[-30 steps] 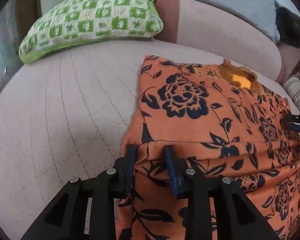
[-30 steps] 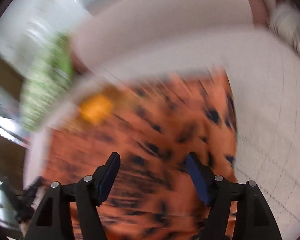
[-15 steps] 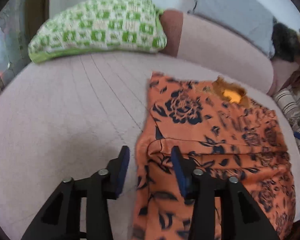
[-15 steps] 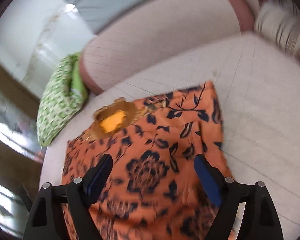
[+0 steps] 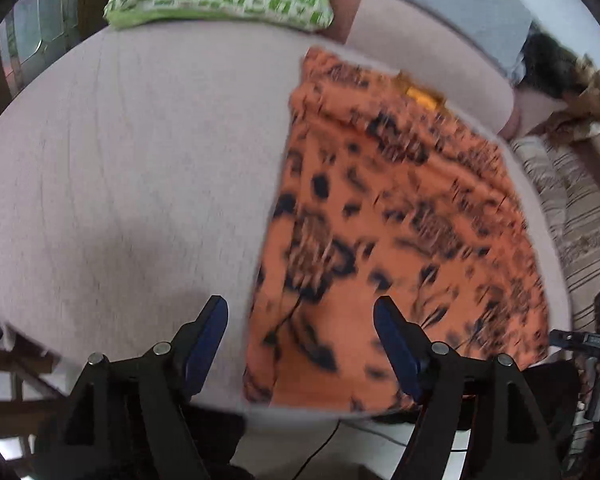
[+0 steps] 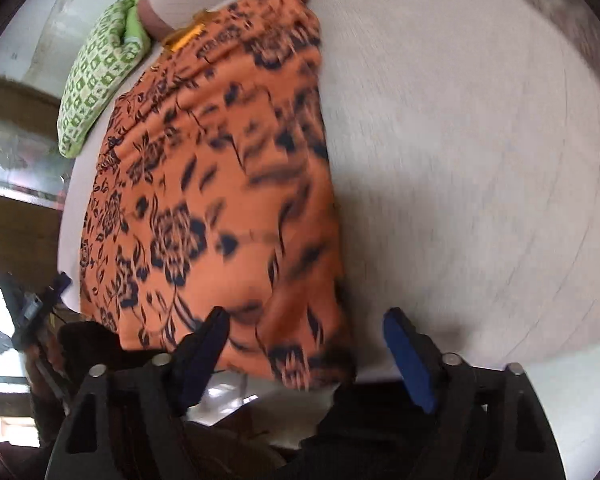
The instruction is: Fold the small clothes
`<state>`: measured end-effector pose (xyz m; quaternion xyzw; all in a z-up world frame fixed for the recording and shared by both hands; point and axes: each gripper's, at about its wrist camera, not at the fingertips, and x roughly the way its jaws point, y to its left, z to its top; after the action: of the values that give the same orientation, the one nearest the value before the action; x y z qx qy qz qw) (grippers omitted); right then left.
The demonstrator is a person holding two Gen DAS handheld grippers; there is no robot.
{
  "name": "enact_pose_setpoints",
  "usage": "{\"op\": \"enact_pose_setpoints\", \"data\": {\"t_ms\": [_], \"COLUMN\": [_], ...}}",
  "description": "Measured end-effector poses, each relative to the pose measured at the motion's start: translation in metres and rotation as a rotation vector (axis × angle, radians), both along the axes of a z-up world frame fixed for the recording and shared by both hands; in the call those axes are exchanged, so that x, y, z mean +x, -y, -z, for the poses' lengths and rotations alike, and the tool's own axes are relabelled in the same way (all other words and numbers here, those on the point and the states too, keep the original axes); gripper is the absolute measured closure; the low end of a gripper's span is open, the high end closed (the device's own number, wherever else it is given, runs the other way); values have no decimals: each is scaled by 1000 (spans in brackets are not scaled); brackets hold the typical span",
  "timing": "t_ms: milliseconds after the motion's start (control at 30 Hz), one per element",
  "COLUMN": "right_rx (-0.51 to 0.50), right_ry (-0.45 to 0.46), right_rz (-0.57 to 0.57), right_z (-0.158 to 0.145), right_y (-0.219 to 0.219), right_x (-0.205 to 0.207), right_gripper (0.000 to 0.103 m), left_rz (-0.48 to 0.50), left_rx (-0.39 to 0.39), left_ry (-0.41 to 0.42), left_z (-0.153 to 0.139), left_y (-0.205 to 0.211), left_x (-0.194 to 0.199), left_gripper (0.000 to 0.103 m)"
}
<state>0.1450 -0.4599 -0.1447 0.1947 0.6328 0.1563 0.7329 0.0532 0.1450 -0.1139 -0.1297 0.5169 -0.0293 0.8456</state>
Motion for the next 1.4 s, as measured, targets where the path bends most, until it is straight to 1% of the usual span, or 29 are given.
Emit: {"op": "enact_pose_setpoints", "data": {"t_ms": [67,100,167,233,300,333,367,400,433,467,500,533,567,633,667,700,733,800,833,867,933,967,1000,1067,1233,1300,1333,1367,1400], "right_rx": [0,-3,32,9,0,22,31,28,23,13,0,-3,-5,2,-3,15,51,104,112,106,68,71,100,104,134,106,90,85,80], "right_ry": [8,17,31,41,21,8,2,5,15,24,36,40,45,47,60,79,111,183,203,194,144,120,95,96,52,40,37,36,37], "right_rz": [14,17,14,13,36,62,69,57,45,33,19,18,19,8,4,14,39,80,96,104,105,114,120,115,138,134,133,130,123], "right_z": [3,2,-3,-5,3,5,4,3,2,1,1,-1,-2,-3,-5,-12,-24,-52,-59,-58,-39,-30,-20,-16,-2,-2,-1,-1,-2], "right_y": [1,1,3,2,9,14,11,9,7,4,0,1,1,1,0,0,2,15,20,24,25,23,22,19,19,16,13,13,12], "right_x": [-8,-10,-16,-22,-24,-24,-18,-17,-19,-20,-21,-22,-22,-24,-25,-27,-31,-46,-53,-56,-49,-45,-42,-42,-35,-32,-30,-30,-28], "right_gripper": [30,32,63,64,64,63,59,56,53,53,54,69,93,94,94,94,94,94,94,94,94,94,94,93,88,79,66,52,44], "left_rz": [-7,-25,-42,-55,-39,-38,-39,-43,-55,-50,-38,-35,-40,-41,-48,-58,-68,-78,-88,-89,-101,-109,-125,-138,-77,-67,-65,-61,-58], "left_rx": [18,18,-27,-16,-2,3,12,40,92,81,38,24,22,8,8,-5,-22,-4,-27,-36,-27,-32,-39,-41,-1,25,38,49,57], "left_ry": [-30,-67,-68,-61,-71,-80,-81,-88,-89,-82,-85,-88,-86,-64,-32,0,40,83,60,37,-51,-80,-110,-118,-97,-98,-94,-92,-92], "left_z": [10,16,16,14,18,21,22,22,20,20,19,18,17,6,-7,-21,-38,-57,-53,-47,-15,-5,7,13,3,4,3,3,3], "left_y": [2,3,1,2,3,3,3,4,5,3,2,1,0,0,-3,-6,-11,-16,-22,-22,-24,-25,-28,-26,-13,-10,-7,-2,2], "left_x": [-3,-3,-6,-11,-13,-13,-14,-14,-15,-16,-18,-18,-17,-20,-25,-32,-40,-51,-51,-45,-31,-27,-25,-23,-21,-18,-18,-17,-13], "left_gripper": [27,28,28,28,28,28,30,47,70,79,93,94,94,95,95,95,96,96,96,96,96,96,96,96,96,95,94,90,76]}}
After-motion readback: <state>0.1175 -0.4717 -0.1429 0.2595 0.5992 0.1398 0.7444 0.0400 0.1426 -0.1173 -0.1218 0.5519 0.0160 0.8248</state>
